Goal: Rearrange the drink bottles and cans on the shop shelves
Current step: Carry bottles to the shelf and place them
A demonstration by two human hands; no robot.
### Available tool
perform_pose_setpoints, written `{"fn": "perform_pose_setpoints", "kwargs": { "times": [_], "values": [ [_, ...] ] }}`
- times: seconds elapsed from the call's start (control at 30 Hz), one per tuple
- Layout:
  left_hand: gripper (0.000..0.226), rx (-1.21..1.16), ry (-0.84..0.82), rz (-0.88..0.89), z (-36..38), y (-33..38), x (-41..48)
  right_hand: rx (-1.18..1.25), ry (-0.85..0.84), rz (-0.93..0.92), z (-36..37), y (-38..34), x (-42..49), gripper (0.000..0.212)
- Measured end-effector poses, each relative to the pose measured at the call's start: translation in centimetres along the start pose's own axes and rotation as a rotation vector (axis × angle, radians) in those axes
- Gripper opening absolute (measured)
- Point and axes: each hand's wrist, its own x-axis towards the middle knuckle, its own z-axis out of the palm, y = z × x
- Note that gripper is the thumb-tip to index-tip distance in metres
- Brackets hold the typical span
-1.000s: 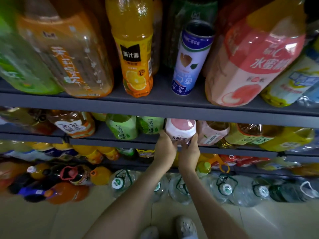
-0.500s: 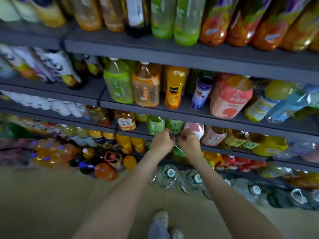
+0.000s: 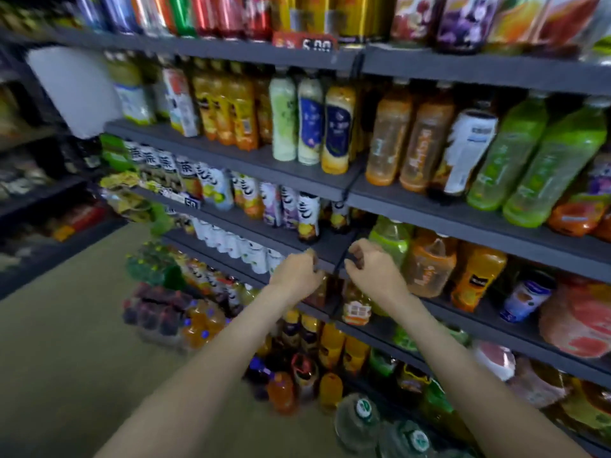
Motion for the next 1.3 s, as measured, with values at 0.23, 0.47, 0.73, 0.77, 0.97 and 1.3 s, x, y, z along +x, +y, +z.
{"fn": "perform_pose_setpoints", "kwargs": {
  "times": [0.23,0.47,0.73,0.77,0.97,1.3],
  "values": [
    [0.036,0.073,0.113,-0.021,-11.3,-11.8,1.9,0.124,0.127,-0.006,4.8,-11.2,8.5,0.034],
    [0.038,0.016,0.198,0.056,-16.0,-15.8,7.9,0.201,0.277,0.032,7.6,-13.8,15.2,0.046],
    [0.035,0.008,0.211,0.226,-17.5,-15.5,17.8,0.278,0.453,0.089,8.3,-13.0,24.5,0.041],
    [0.036,-0.009,0.211,0.25,-17.8,-15.1,19.0,0.269,0.461,0.089,8.5,-12.9,25.3,0.039],
    [0.033,-0.041,0.218,0.431,-18.3,-13.0,24.3,0.185,0.496,0.055,9.9,-12.9,26.9,0.03],
    [0.034,-0.045,0.039,0.738,-14.8,-7.3,24.6,0.1,0.683,0.312,6.5,-11.4,19.1,0.026]
  ]
}}
